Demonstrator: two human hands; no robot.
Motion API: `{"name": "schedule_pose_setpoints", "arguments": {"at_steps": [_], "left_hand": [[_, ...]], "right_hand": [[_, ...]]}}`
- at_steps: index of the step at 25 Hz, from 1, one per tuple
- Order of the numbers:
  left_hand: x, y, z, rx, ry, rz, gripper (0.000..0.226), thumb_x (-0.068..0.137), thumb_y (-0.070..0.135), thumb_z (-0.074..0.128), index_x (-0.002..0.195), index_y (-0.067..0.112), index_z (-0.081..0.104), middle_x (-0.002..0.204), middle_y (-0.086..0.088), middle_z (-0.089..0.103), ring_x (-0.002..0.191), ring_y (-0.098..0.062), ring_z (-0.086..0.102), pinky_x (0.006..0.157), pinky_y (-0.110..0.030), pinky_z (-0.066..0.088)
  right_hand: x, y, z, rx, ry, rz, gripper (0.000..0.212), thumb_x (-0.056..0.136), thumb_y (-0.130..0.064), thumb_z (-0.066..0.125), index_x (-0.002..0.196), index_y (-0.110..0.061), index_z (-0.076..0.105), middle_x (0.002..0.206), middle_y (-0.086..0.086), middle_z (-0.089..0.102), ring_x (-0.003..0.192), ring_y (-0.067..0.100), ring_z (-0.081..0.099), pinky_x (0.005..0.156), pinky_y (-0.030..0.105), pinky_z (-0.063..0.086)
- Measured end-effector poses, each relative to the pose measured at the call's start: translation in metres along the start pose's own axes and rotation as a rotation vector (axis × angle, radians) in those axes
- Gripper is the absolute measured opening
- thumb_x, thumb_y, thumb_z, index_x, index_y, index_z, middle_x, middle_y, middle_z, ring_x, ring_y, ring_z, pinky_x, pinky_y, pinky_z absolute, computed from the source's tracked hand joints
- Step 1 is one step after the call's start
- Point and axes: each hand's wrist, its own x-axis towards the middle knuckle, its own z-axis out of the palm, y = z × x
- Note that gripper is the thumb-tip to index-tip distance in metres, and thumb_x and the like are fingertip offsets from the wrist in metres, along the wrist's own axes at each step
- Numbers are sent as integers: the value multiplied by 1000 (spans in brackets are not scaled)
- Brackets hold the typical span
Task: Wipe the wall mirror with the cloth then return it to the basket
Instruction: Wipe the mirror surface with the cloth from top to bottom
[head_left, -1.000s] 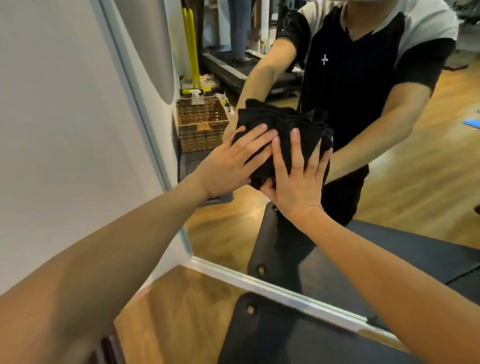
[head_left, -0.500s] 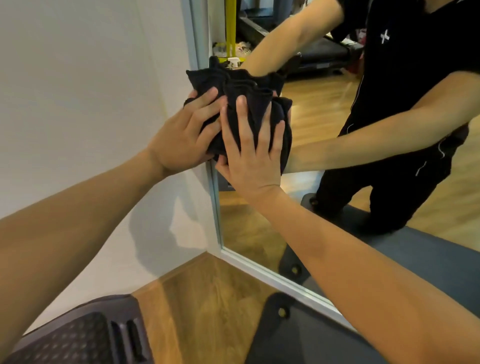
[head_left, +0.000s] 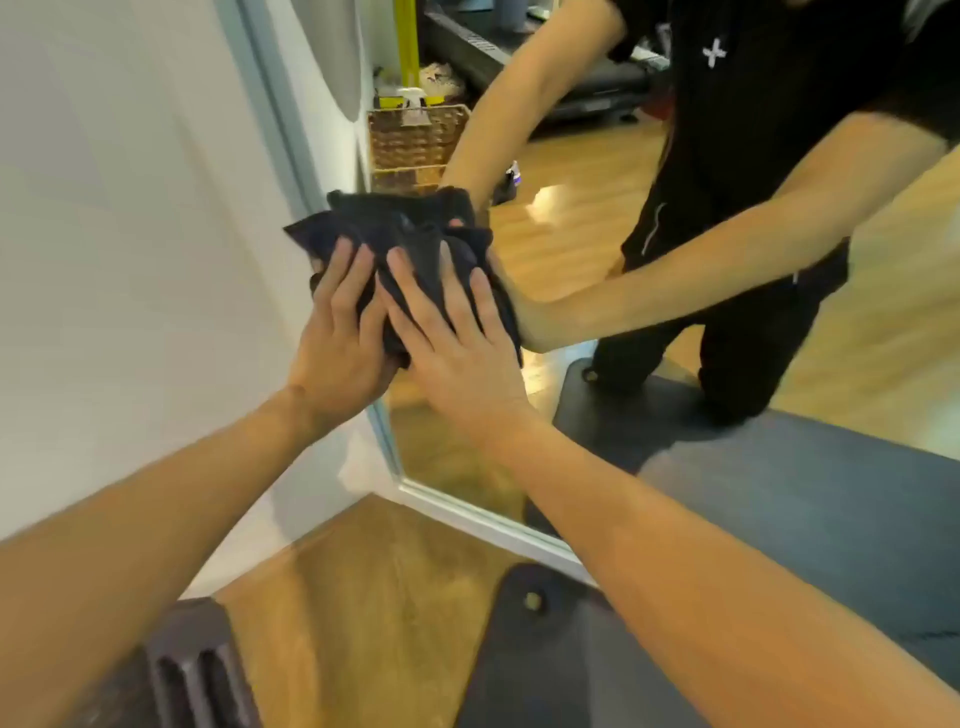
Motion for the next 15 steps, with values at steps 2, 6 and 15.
{"name": "schedule_pose_setpoints", "arguments": {"at_steps": [2, 6, 15], "left_hand": [[1, 23, -1, -61, -47, -13, 71, 99, 27, 68, 148, -9, 33, 154, -34, 27, 144, -59, 27, 117, -69, 30], [10, 86, -4, -198, -146, 29, 81, 95, 34, 69, 150, -12, 31, 155, -39, 24, 146, -62, 22, 121, -69, 23], [70, 386, 9, -235, -143, 331, 56, 97, 17, 47, 150, 2, 39, 159, -19, 26, 152, -41, 18, 123, -64, 22]], "right_hand": [[-14, 15, -12, 3, -28, -39, 48, 110, -19, 45, 158, -17, 43, 163, 4, 42, 151, 35, 35, 126, 51, 24], [-61, 58, -45, 19, -57, 1, 46, 111, -20, 41, 158, -17, 42, 164, 4, 38, 150, 33, 38, 125, 50, 27], [-284, 246, -186, -156, -267, 214, 87, 94, -3, 57, 167, -17, 11, 174, 12, 0, 158, 44, 7, 129, 59, 10]]}}
